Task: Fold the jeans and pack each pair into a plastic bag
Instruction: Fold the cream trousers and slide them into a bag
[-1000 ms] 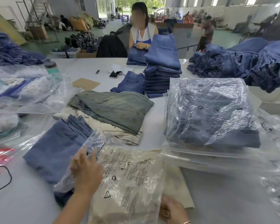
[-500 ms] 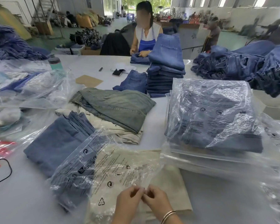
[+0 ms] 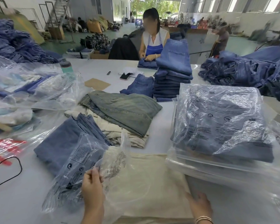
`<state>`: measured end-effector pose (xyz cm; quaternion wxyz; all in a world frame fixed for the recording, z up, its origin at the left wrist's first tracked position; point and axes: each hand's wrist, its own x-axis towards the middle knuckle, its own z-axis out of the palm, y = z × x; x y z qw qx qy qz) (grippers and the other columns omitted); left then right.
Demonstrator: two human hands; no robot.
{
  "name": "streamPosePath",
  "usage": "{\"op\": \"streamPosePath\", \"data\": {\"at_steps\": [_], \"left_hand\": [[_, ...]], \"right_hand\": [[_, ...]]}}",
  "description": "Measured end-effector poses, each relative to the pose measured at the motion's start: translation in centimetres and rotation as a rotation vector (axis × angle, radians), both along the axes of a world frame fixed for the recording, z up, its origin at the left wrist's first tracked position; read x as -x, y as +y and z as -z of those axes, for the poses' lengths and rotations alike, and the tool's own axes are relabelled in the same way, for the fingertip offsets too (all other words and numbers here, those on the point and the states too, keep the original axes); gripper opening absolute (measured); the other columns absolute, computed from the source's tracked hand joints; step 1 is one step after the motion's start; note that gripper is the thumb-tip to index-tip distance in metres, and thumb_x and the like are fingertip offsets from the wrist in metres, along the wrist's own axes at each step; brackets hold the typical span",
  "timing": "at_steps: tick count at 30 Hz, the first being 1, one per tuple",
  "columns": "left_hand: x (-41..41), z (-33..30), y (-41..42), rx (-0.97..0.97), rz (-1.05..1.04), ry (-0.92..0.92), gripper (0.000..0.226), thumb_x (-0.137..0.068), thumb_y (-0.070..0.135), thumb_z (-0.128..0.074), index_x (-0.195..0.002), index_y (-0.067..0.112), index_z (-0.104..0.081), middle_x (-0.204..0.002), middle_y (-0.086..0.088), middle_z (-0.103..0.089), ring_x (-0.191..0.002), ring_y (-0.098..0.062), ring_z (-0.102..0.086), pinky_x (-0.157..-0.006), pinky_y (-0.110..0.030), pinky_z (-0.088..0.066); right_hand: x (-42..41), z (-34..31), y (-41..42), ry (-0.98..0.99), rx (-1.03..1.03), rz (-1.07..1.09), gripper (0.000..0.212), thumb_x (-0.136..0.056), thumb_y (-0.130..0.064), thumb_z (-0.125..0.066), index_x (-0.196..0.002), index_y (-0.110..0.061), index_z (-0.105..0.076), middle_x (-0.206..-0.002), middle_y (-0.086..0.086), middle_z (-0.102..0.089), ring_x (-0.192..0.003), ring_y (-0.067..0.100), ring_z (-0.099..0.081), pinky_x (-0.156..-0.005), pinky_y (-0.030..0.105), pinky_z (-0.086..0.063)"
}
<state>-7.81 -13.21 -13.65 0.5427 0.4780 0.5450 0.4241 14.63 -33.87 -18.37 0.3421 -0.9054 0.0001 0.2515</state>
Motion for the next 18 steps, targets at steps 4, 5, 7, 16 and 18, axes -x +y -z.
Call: {"op": "streamPosePath", "data": {"at_steps": [4,5,7,16,18], "left_hand": [[-1.5,-0.2,-0.8,-0.128,0.090,0.098,0.015,-0.093,0.032,-0.057,-0.094,0.017,-0.055,-0.076,0.000,-0.059,-0.062,-0.017,-0.053,-0.054,-0.026,-0.043],[-1.9,-0.2,-1.1,-0.148,0.101,0.130,0.007,-0.092,0.025,-0.059,-0.096,0.020,-0.057,-0.078,0.003,-0.060,-0.065,-0.013,-0.056,-0.054,-0.020,-0.043],[-2.5,-0.2,-1.8,-0.187,0.093,0.172,0.010,-0.092,0.017,-0.060,-0.094,0.026,-0.058,-0.078,0.006,-0.061,-0.068,-0.007,-0.058,-0.052,-0.015,-0.041],[-1.8,0.4,-2.3,-0.369,0.244,0.343,0.024,-0.086,0.029,-0.067,-0.109,0.034,-0.060,-0.056,0.003,-0.039,-0.051,-0.013,-0.040,-0.051,-0.019,-0.038],[-1.4,0.3,-2.3,-0.388,0.266,0.348,0.022,-0.084,0.029,-0.070,-0.106,0.029,-0.066,-0.061,0.007,-0.053,-0.056,-0.010,-0.051,-0.057,-0.020,-0.044]], "right_hand": [[0.7,0.8,-0.9,0.177,-0.156,0.164,0.054,-0.073,-0.007,-0.080,-0.114,0.018,-0.056,-0.118,0.032,-0.059,-0.108,0.039,-0.058,-0.090,0.037,-0.042],[0.9,0.8,-0.8,0.213,-0.181,0.161,0.051,-0.072,-0.005,-0.080,-0.112,0.019,-0.058,-0.114,0.032,-0.061,-0.105,0.038,-0.060,-0.088,0.036,-0.043],[0.9,0.6,-0.2,0.282,-0.234,0.125,0.053,-0.071,0.001,-0.079,-0.116,0.019,-0.056,-0.117,0.031,-0.060,-0.110,0.037,-0.059,-0.090,0.038,-0.046],[2.8,-1.1,0.9,0.124,-0.092,0.055,0.076,-0.071,-0.013,-0.082,-0.134,0.005,-0.044,-0.137,0.025,-0.047,-0.125,0.037,-0.046,-0.105,0.041,-0.035],[3.9,-1.7,1.1,-0.234,0.062,-0.040,0.079,-0.065,-0.020,-0.086,-0.134,-0.008,-0.050,-0.134,0.021,-0.049,-0.121,0.039,-0.048,-0.099,0.043,-0.034]]}}
